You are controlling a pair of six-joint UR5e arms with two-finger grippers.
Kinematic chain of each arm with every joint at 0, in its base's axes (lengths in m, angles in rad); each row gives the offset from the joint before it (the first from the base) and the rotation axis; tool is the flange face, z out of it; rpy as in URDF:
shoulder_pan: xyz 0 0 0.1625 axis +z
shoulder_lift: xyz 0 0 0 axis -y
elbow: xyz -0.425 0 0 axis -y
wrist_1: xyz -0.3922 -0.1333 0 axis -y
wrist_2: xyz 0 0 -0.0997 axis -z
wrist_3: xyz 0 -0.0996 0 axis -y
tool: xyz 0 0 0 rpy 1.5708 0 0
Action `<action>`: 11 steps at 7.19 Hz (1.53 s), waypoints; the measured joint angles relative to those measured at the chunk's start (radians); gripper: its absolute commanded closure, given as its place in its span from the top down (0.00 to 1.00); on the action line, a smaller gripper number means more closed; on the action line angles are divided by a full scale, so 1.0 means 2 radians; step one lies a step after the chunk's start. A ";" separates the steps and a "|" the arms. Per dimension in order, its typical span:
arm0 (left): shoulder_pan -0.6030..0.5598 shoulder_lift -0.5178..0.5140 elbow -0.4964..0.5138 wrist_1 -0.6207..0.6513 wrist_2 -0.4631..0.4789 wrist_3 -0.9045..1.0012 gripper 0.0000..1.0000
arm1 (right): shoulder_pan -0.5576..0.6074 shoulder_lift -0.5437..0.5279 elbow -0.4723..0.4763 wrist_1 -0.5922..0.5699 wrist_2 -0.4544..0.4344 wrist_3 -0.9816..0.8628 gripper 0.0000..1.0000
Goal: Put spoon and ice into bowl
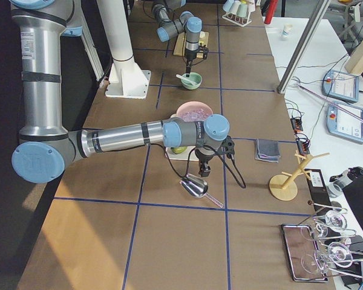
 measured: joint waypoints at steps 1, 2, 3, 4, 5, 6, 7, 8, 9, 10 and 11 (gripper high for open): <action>-0.017 0.032 -0.033 -0.001 -0.002 0.002 0.67 | -0.029 0.008 0.006 0.049 -0.003 0.081 0.99; -0.037 0.072 -0.071 -0.001 -0.003 0.015 0.67 | -0.066 0.021 0.012 0.109 -0.015 0.188 0.99; -0.057 0.111 -0.108 0.002 -0.004 0.049 0.67 | -0.103 0.037 0.019 0.152 -0.035 0.282 0.99; -0.078 0.149 -0.138 0.004 -0.014 0.085 0.67 | -0.141 0.055 0.029 0.171 -0.057 0.360 0.99; -0.104 0.191 -0.165 0.005 -0.038 0.122 0.67 | -0.181 0.078 0.037 0.178 -0.084 0.435 0.99; -0.133 0.233 -0.188 0.005 -0.062 0.163 0.68 | -0.220 0.096 0.040 0.180 -0.114 0.499 0.99; -0.157 0.266 -0.204 0.004 -0.077 0.197 0.68 | -0.249 0.107 0.042 0.181 -0.140 0.540 0.98; -0.170 0.285 -0.210 0.002 -0.086 0.218 0.69 | -0.269 0.112 0.042 0.181 -0.156 0.561 0.98; -0.176 0.294 -0.213 0.002 -0.090 0.227 0.69 | -0.284 0.113 0.043 0.181 -0.171 0.572 0.96; -0.178 0.297 -0.213 0.001 -0.091 0.230 0.69 | -0.297 0.114 0.042 0.181 -0.189 0.578 0.96; -0.179 0.298 -0.214 0.001 -0.091 0.230 0.69 | -0.306 0.115 0.040 0.180 -0.202 0.580 0.96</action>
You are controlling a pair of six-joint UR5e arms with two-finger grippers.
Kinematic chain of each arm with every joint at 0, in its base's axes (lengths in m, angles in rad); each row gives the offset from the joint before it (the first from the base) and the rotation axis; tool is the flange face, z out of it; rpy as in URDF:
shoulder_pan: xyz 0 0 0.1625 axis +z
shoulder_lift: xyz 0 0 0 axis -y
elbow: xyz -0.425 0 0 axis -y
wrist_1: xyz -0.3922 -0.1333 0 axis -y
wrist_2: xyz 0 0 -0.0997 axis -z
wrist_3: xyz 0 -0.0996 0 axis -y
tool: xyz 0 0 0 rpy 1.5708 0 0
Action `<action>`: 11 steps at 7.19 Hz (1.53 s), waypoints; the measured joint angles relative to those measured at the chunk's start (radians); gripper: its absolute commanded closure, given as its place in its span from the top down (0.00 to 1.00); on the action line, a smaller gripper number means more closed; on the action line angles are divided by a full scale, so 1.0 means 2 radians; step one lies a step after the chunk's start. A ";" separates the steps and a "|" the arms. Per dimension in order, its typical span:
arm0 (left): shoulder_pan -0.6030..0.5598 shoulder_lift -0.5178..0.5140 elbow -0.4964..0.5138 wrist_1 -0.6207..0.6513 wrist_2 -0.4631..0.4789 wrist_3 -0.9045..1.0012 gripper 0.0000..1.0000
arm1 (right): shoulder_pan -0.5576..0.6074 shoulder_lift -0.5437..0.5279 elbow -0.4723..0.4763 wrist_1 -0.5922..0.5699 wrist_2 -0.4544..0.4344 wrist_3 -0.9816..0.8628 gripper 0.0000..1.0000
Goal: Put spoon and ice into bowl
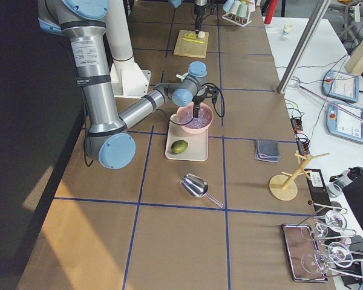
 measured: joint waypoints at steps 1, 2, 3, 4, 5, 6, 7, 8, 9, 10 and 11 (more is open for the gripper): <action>0.000 0.001 -0.001 0.000 0.000 0.000 0.69 | -0.005 -0.001 -0.002 0.000 -0.008 0.001 0.96; 0.000 0.001 -0.001 0.000 -0.001 -0.001 0.69 | -0.009 -0.003 -0.002 -0.001 -0.012 0.001 0.93; 0.000 0.001 -0.001 0.000 -0.001 -0.001 0.70 | -0.011 -0.004 -0.002 -0.001 -0.013 0.001 0.90; 0.000 0.001 -0.001 0.000 -0.001 -0.002 0.70 | -0.012 -0.005 -0.002 -0.002 -0.013 0.001 0.87; 0.000 0.001 -0.001 0.000 -0.001 -0.003 0.70 | -0.013 -0.006 -0.003 -0.002 -0.013 0.001 0.80; 0.000 0.000 -0.001 0.000 -0.001 -0.004 0.70 | -0.013 -0.008 -0.002 -0.002 -0.012 0.001 0.77; 0.000 0.001 -0.001 0.000 -0.001 -0.004 0.70 | -0.014 -0.009 -0.002 -0.003 -0.011 0.001 0.65; 0.000 0.001 -0.001 0.000 -0.001 -0.004 0.70 | -0.014 -0.009 -0.002 -0.003 -0.010 0.001 0.50; 0.000 0.001 -0.001 -0.001 -0.001 -0.005 0.70 | -0.015 -0.009 -0.001 -0.003 -0.009 0.001 0.30; 0.000 0.001 -0.001 -0.001 -0.001 -0.005 0.70 | -0.015 -0.010 -0.001 -0.003 -0.009 0.001 0.16; 0.000 0.001 -0.001 -0.001 -0.001 -0.005 0.70 | -0.015 -0.012 0.000 -0.003 -0.009 0.001 0.03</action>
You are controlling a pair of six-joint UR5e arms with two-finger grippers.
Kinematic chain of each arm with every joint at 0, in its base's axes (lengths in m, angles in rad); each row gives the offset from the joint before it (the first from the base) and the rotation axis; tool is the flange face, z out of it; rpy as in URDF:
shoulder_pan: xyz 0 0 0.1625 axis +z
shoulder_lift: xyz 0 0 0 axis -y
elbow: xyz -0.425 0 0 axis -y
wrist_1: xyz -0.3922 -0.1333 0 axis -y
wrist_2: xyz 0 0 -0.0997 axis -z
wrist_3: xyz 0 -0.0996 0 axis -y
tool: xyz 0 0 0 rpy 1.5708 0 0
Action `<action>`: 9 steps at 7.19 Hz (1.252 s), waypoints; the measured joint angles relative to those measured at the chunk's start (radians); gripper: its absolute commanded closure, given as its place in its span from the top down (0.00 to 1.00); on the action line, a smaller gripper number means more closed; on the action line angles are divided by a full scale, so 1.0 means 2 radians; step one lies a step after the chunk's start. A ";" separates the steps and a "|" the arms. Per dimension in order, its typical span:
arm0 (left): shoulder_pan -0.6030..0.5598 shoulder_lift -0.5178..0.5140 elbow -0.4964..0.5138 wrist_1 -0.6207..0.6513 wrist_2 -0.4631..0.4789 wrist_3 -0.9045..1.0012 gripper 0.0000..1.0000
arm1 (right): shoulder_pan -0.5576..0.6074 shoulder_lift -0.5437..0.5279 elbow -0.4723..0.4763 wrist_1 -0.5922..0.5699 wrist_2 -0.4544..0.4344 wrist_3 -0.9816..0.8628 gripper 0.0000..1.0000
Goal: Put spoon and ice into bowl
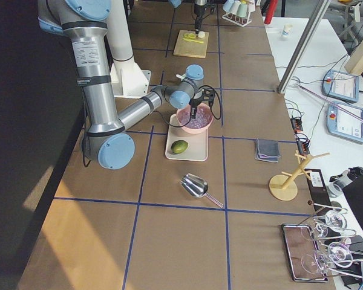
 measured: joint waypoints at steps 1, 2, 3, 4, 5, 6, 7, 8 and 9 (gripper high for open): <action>0.000 0.000 0.000 0.000 0.000 0.000 0.70 | 0.000 -0.005 0.002 0.001 0.000 0.000 0.00; 0.000 0.000 0.000 0.000 0.000 0.000 0.70 | 0.000 -0.009 0.007 0.003 0.001 0.000 0.00; 0.000 0.000 0.000 0.000 -0.001 0.000 0.70 | 0.000 -0.010 0.017 0.002 0.001 0.000 0.00; 0.000 0.001 -0.002 0.000 -0.001 0.000 0.70 | -0.001 -0.007 0.029 0.001 0.001 0.000 0.00; -0.002 0.005 -0.006 0.000 -0.001 0.002 0.70 | -0.002 0.005 0.037 -0.001 0.000 0.001 0.00; -0.005 0.015 -0.013 -0.001 -0.001 0.006 0.70 | -0.010 0.028 0.038 -0.001 -0.002 0.014 0.00; -0.012 0.028 -0.021 -0.001 -0.001 0.017 0.77 | -0.028 0.060 0.032 -0.002 -0.009 0.047 0.00; -0.023 0.041 -0.026 0.000 -0.001 0.036 0.93 | -0.052 0.092 0.019 -0.003 -0.027 0.084 0.00; -0.033 0.053 -0.027 0.000 -0.001 0.052 0.93 | -0.075 0.127 0.000 -0.007 -0.048 0.117 0.00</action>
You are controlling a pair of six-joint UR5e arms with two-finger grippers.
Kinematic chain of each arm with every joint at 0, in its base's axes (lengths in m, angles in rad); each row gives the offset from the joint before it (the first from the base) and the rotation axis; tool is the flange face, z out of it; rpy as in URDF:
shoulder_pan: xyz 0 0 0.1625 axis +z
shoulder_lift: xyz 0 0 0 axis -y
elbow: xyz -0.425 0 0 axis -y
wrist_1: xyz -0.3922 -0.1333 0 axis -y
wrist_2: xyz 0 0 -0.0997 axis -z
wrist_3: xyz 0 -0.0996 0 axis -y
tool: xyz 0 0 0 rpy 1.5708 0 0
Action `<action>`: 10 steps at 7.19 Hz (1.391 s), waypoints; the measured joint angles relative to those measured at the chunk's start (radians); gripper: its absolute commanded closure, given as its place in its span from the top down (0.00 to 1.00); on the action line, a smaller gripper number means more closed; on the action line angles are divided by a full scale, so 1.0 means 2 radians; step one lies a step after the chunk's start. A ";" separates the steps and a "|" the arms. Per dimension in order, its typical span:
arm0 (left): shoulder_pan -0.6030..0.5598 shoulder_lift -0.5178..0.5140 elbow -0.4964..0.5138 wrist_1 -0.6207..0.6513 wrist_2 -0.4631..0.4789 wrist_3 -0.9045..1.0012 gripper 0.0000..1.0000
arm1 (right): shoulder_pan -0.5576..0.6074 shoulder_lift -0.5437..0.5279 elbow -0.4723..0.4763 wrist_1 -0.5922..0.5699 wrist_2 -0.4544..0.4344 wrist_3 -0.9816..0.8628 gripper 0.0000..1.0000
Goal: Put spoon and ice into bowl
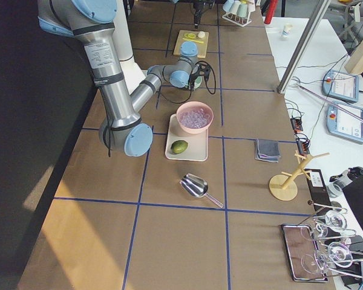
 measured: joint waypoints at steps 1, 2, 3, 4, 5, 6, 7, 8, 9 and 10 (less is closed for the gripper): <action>-0.007 0.007 -0.001 0.000 0.000 0.008 0.95 | -0.017 0.040 -0.026 -0.012 -0.017 0.026 0.00; -0.010 0.011 -0.001 0.000 0.000 0.011 0.95 | -0.030 0.078 -0.056 -0.024 -0.030 0.044 0.00; -0.011 0.012 -0.001 0.000 0.000 0.012 0.96 | -0.039 0.105 -0.081 -0.029 -0.042 0.056 0.00; -0.011 0.012 -0.001 0.000 0.000 0.012 0.96 | -0.045 0.118 -0.095 -0.031 -0.047 0.061 0.01; -0.011 0.012 -0.001 0.000 0.000 0.012 0.96 | -0.049 0.124 -0.104 -0.031 -0.050 0.063 0.04; -0.011 0.012 -0.001 0.000 0.000 0.012 0.96 | -0.051 0.126 -0.109 -0.031 -0.051 0.063 0.12; -0.011 0.012 -0.001 0.000 0.000 0.012 0.96 | -0.053 0.126 -0.111 -0.031 -0.051 0.063 0.30; -0.011 0.012 -0.001 0.000 0.000 0.012 0.97 | -0.054 0.126 -0.113 -0.031 -0.051 0.063 0.48; -0.011 0.012 -0.001 0.000 0.000 0.012 0.98 | -0.054 0.127 -0.115 -0.031 -0.051 0.063 0.58; -0.011 0.012 -0.001 0.000 0.000 0.012 0.98 | -0.055 0.127 -0.116 -0.031 -0.051 0.063 0.70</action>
